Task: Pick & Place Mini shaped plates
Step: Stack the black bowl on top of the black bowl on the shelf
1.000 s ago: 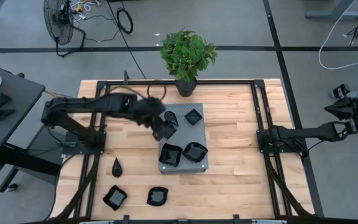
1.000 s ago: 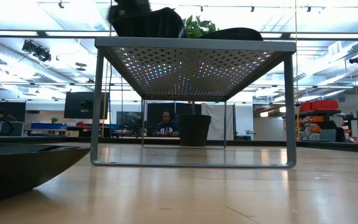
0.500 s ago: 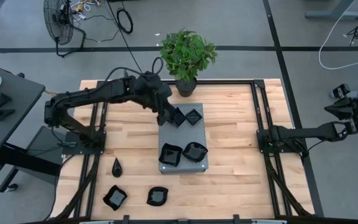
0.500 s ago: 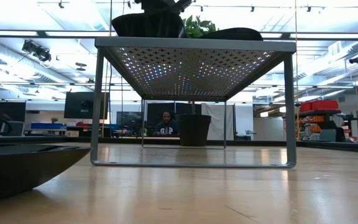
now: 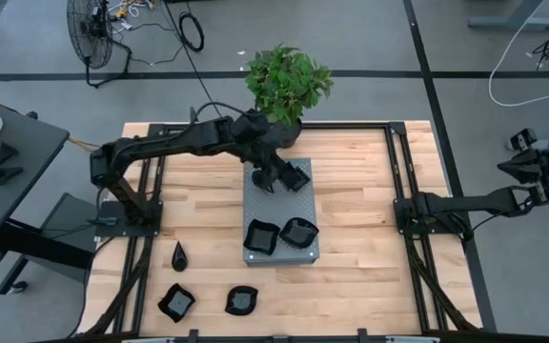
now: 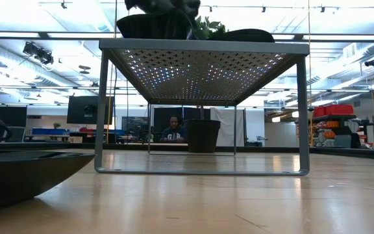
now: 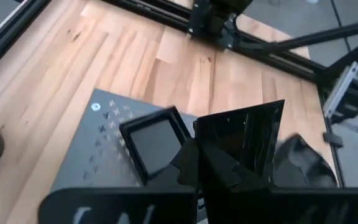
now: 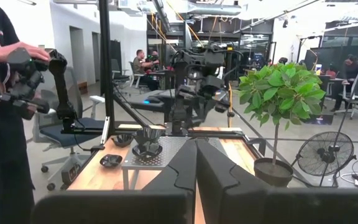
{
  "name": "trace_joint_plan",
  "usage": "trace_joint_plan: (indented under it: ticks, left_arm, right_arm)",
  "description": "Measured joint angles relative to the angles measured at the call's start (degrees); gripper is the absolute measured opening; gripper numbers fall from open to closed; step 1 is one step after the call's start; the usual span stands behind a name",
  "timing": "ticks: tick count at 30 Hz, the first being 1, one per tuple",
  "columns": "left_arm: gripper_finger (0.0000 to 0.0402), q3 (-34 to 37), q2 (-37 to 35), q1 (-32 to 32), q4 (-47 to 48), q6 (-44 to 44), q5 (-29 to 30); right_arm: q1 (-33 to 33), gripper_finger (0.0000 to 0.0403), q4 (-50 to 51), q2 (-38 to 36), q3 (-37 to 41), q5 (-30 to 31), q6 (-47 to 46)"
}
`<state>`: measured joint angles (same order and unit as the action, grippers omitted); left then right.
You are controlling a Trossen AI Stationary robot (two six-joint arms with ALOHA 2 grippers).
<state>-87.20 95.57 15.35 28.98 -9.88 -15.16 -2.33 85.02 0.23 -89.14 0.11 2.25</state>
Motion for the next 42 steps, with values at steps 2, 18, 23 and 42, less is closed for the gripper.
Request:
trace_joint_plan:
  ticks: [2, 18, 23, 42]
  left_arm:
    - [0.0005, 0.0, 1.5, 0.5, -2.6, -1.7, -0.3]
    - [0.0011, 0.4, 6.9, 4.0, -5.6, -12.2, -3.7]
    - [0.0008, 0.2, 8.2, 4.0, -6.7, -12.4, -4.1]
    - [0.0016, 0.3, 10.6, 3.7, -6.4, -14.6, -5.7]
  right_arm:
    - [0.0, 0.0016, 0.0, 0.0, 0.0, 0.0, 0.0]
    - [0.0, 0.0016, 0.0, 0.0, 0.0, 0.0, 0.0]
    - [0.0, 0.0016, -0.1, 0.0, 0.0, 0.0, 0.0]
    - [0.0, 0.0016, -0.2, 0.0, 0.0, 0.0, 0.0]
